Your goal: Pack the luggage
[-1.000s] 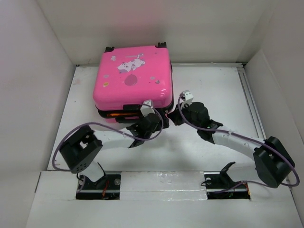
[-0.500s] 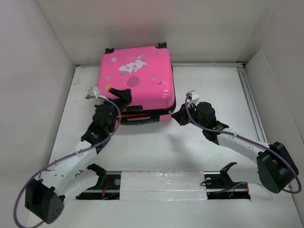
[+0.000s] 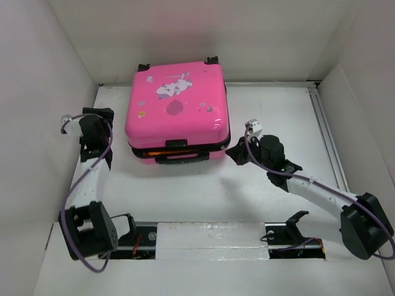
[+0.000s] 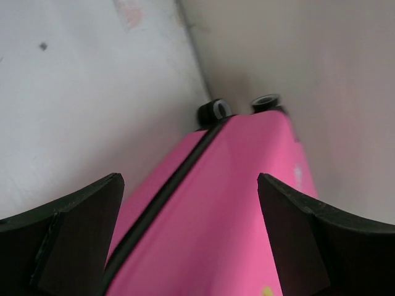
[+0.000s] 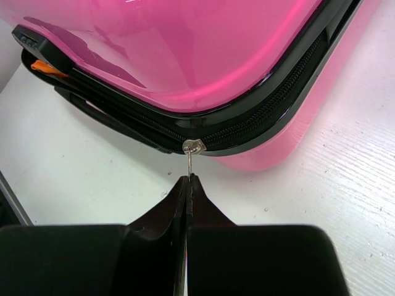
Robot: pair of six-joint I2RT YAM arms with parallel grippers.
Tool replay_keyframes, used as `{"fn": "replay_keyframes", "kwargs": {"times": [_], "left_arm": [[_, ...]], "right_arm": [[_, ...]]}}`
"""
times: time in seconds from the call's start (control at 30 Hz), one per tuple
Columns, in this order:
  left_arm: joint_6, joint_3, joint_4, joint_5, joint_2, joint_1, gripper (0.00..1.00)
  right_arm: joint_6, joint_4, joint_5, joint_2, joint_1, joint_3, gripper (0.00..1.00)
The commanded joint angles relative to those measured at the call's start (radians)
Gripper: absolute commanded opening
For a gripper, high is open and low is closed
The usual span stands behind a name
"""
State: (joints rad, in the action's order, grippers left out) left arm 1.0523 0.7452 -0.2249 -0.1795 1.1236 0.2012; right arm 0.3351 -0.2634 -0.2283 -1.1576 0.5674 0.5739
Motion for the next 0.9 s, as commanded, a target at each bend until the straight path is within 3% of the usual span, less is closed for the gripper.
{"fn": "replay_keyframes", "kwargs": {"times": [0.0, 0.13, 0.27, 0.47, 0.73, 0.87], "left_arm": [[-0.017, 0.122, 0.034, 0.204, 0.105, 0.033, 0.86], [-0.037, 0.142, -0.028, 0.354, 0.243, 0.009, 0.88], [-0.025, 0.062, -0.134, 0.379, 0.269, -0.129, 0.92], [0.087, -0.171, -0.332, 0.319, 0.202, -0.338, 0.92], [0.146, -0.250, -0.370, 0.265, 0.116, -0.529, 0.90], [0.155, -0.271, -0.361, 0.275, 0.036, -0.549, 0.90]], "right_arm": [[-0.013, 0.061, -0.052, 0.061, -0.003, -0.026, 0.00], [-0.013, 0.082, -0.052, 0.096, -0.003, -0.026, 0.00], [-0.002, 0.082, -0.020, 0.105, 0.069, -0.026, 0.00], [0.080, 0.008, 0.020, 0.062, 0.210, -0.026, 0.00], [0.137, -0.114, 0.084, -0.115, 0.414, 0.061, 0.00], [0.128, -0.123, 0.095, -0.198, 0.478, 0.129, 0.00]]}}
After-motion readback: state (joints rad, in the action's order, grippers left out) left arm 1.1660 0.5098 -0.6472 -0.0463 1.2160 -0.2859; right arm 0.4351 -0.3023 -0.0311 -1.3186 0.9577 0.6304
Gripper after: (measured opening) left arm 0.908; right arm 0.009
